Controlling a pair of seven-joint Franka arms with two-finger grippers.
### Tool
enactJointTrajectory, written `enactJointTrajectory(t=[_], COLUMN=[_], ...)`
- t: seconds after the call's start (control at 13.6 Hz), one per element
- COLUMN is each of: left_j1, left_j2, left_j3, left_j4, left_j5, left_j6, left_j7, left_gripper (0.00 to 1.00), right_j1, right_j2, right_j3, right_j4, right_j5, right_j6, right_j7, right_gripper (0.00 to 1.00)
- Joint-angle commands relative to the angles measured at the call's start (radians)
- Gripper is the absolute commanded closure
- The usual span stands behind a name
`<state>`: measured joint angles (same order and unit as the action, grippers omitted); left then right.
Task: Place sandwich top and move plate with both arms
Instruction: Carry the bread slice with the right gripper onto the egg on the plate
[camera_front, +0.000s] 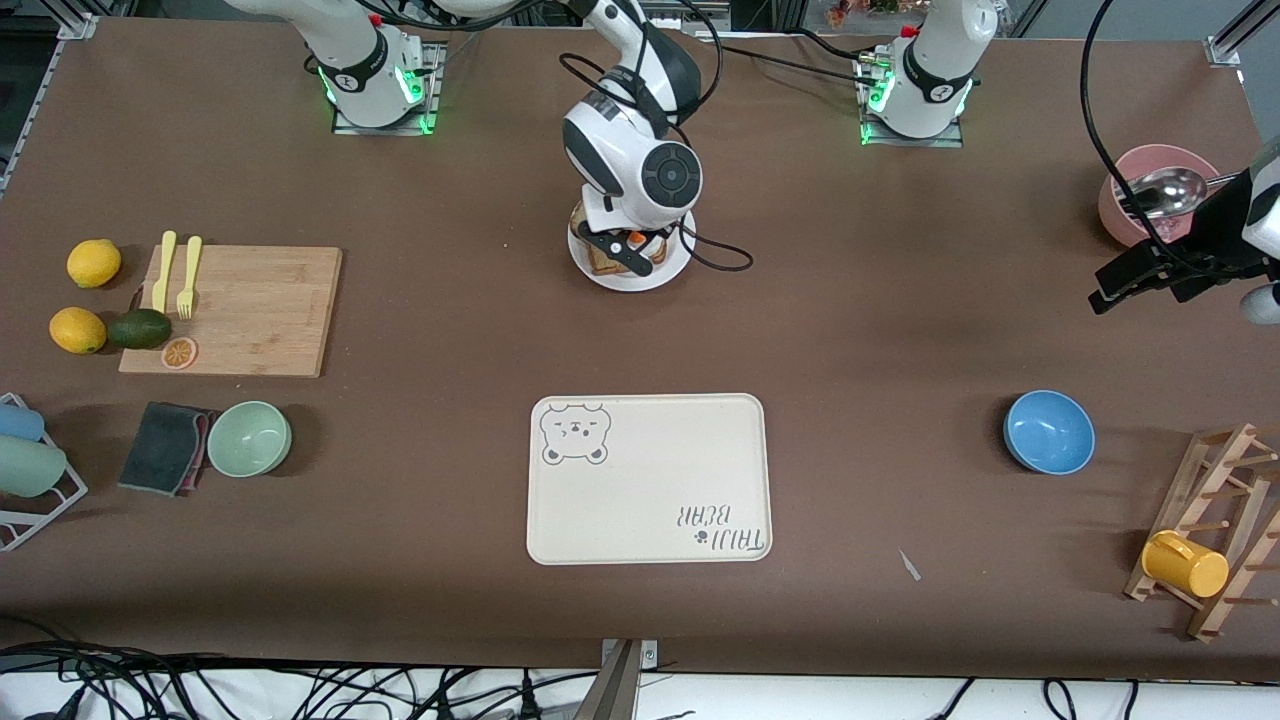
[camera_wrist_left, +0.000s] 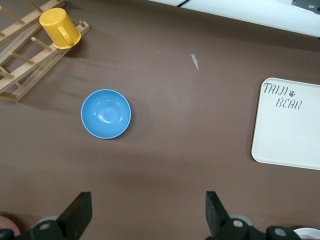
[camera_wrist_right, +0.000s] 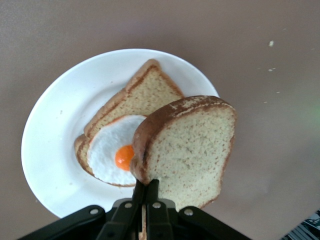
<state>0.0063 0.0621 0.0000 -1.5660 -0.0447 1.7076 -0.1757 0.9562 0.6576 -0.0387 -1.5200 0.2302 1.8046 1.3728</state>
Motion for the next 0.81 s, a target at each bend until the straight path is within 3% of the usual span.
enactJointTrajectory(t=[0.0,0.22,0.29,0.37,0.73], left_j1=[0.004,0.004,0.004,0.004,0.004], left_j2=[0.007,0.007,0.007,0.007,0.007], left_j3=[0.000,0.000,0.000,0.000,0.000], left_j4=[0.024,0.024,0.024,0.024,0.024], left_j5=[-0.021,-0.021,-0.021,-0.021,-0.021], left_j6=[-0.020,-0.020,-0.020,-0.020,-0.020], left_j7=[0.004,0.004,0.002,0.004,0.004], left_gripper=[0.00,0.00,0.00,0.00,0.00], right_j1=[0.013,0.013,0.013,0.012,-0.013], right_j2=[0.034,0.040,0.040,0.039,0.025], right_j3=[-0.010,-0.010,-0.010,-0.012,-0.029], right_j4=[0.038,0.040,0.040,0.040,0.083], right_j5=[0.000,0.003,0.006,0.004,-0.002], right_j6=[0.037,0.073,0.071,0.068,0.047], right_j7=[0.028,0.029,0.031,0.031,0.009], right_gripper=[1.00,1.00,0.57,0.01,0.00])
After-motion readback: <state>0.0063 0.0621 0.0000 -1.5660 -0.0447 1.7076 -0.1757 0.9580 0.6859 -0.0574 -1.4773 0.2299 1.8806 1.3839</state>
